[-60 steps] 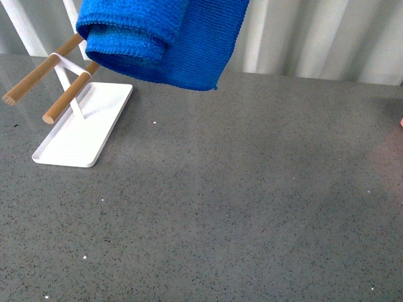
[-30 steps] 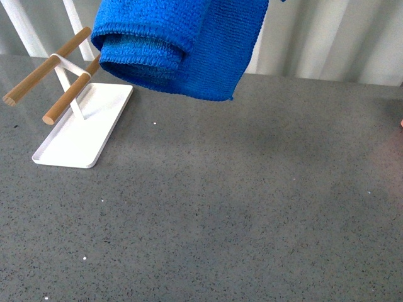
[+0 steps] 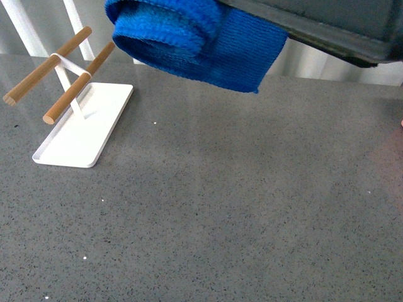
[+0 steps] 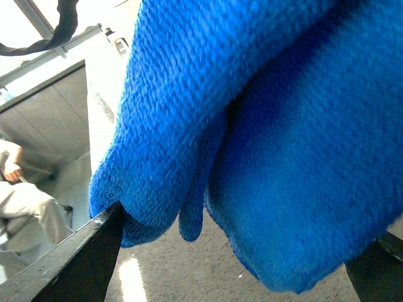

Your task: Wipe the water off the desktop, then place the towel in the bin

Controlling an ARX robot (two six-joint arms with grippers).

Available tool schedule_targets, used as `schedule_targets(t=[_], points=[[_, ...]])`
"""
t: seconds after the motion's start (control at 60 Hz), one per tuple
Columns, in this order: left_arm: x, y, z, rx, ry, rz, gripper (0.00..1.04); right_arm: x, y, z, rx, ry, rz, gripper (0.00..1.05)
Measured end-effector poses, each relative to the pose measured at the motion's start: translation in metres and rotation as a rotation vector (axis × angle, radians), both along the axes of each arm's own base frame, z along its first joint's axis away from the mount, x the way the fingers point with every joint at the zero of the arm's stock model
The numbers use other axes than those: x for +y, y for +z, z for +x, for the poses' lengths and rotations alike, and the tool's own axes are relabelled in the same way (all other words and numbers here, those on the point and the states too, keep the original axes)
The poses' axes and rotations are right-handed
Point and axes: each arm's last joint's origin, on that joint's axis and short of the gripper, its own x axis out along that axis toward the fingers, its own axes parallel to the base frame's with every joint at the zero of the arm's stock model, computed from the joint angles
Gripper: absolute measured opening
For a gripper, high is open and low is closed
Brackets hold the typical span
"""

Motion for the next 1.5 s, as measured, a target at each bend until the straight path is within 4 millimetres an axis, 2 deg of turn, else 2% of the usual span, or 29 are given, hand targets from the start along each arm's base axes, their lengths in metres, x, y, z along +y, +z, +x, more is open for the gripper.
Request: schedule_targets(t=[0.183,0.334,0.667,0.917,1.034,1.251,1.334,1.501], points=[[-0.004,0.003,-0.001,0.0,-0.016,-0.009,0.06,0.013,0.014,0.017,-0.097,0.012,-0.004,0.98],[-0.004,0.006,-0.001,-0.007,-0.021,-0.015,0.06,0.019,0.025,0.023,-0.141,0.037,0.035,0.98],[-0.003,0.005,0.0,0.002,-0.018,-0.012,0.06,0.022,0.031,0.031,-0.136,0.028,0.068,0.97],[0.001,0.005,0.003,0.003,-0.003,-0.012,0.06,0.016,0.03,0.033,-0.126,-0.013,0.056,0.63],[0.002,0.004,0.003,0.006,-0.001,-0.014,0.06,0.01,0.028,0.035,-0.115,-0.051,0.046,0.38],[0.002,0.004,0.003,0.012,-0.002,-0.019,0.06,0.005,0.031,0.034,-0.118,-0.068,0.052,0.09],[0.002,0.004,0.003,0.016,-0.003,-0.023,0.06,0.003,0.032,0.035,-0.118,-0.074,0.054,0.05],[0.005,0.002,0.004,0.04,0.006,-0.036,0.07,-0.002,0.032,0.037,-0.11,-0.097,0.059,0.05]])
